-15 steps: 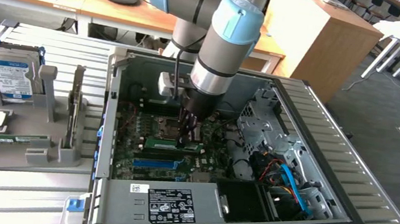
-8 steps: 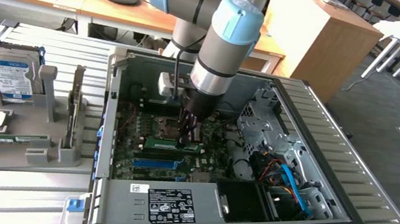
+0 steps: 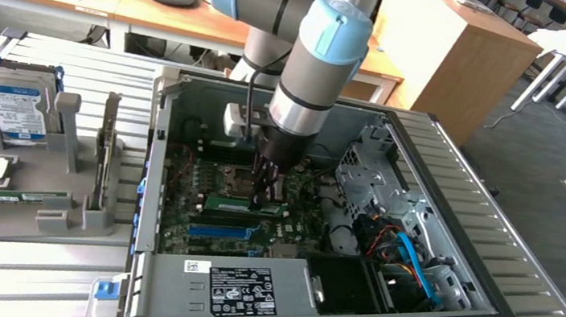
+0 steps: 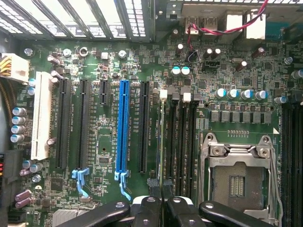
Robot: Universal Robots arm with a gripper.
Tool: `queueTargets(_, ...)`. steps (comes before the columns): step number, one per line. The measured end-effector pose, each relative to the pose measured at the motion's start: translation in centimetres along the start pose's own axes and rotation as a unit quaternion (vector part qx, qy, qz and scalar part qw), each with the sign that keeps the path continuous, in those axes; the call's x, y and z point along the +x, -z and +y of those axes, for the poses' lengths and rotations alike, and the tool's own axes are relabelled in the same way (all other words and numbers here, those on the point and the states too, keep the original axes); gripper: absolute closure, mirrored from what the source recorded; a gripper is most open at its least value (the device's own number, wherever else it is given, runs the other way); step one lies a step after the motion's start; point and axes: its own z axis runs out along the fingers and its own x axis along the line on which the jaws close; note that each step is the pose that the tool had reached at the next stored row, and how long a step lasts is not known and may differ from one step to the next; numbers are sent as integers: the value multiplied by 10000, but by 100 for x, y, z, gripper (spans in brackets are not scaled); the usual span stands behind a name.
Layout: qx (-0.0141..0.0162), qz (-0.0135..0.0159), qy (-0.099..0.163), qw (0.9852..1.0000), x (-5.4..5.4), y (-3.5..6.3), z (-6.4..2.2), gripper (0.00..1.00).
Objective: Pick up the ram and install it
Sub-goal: 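Insert the ram into the slot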
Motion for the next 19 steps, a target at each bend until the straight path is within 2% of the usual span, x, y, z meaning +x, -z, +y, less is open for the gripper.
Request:
queueTargets(7, 2, -2, 0, 10000, 0, 6, 0, 87)
queueTargets(10, 1, 0, 0, 10000, 2, 54, 3, 87)
queueTargets(19, 0, 2, 0, 10000, 2, 56, 3, 87)
